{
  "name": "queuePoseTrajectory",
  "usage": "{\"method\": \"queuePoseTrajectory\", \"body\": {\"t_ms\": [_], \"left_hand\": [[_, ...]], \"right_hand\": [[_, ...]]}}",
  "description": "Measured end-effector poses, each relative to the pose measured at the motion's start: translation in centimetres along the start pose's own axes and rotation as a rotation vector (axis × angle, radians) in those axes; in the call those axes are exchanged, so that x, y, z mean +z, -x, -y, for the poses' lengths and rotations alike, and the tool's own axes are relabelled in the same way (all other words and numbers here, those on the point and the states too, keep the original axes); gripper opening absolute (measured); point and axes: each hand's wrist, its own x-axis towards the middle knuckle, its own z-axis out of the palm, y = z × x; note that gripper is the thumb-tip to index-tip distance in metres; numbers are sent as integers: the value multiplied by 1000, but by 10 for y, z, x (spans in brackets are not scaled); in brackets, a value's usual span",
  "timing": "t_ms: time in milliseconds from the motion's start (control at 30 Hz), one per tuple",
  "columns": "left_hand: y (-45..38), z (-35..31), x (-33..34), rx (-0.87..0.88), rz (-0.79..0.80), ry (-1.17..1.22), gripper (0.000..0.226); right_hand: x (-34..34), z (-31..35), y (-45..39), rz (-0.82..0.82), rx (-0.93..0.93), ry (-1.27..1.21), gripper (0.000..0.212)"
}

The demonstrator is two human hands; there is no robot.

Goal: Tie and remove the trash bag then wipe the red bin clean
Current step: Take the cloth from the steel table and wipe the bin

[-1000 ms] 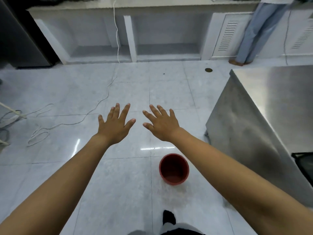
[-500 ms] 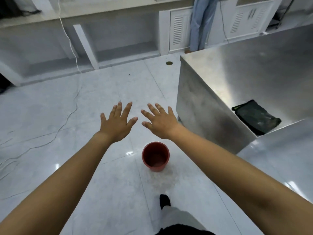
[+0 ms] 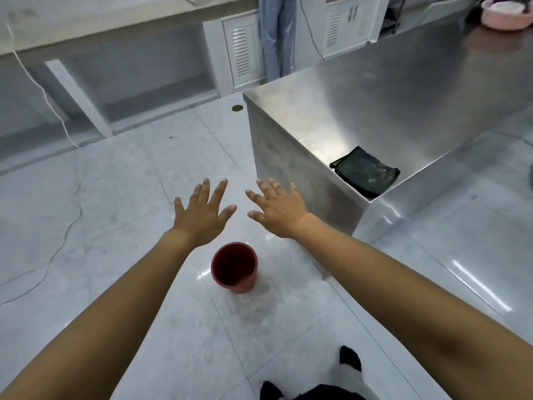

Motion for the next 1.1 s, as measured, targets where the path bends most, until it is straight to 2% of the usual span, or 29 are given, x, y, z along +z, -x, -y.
{"method": "queuePoseTrajectory", "body": {"t_ms": [200, 567, 667, 767, 900, 1100], "left_hand": [[-40, -64, 9, 74, 21, 7, 69], [-108, -184, 35, 82, 95, 75, 68], [-119, -212, 50, 57, 127, 84, 67], [-125, -236, 66, 56, 155, 93, 66], [-130, -253, 80, 33, 184, 125, 65], [-138, -264, 95, -3, 236, 131, 66]], "right_hand": [[-4, -67, 11, 27, 65, -21, 62], [17, -212, 5, 110, 106, -67, 64], [34, -246, -1, 146, 133, -62, 71], [52, -275, -7, 165, 144, -11, 88], [76, -296, -13, 116, 148, 25, 100], [88, -303, -36, -1, 282, -96, 97]]}}
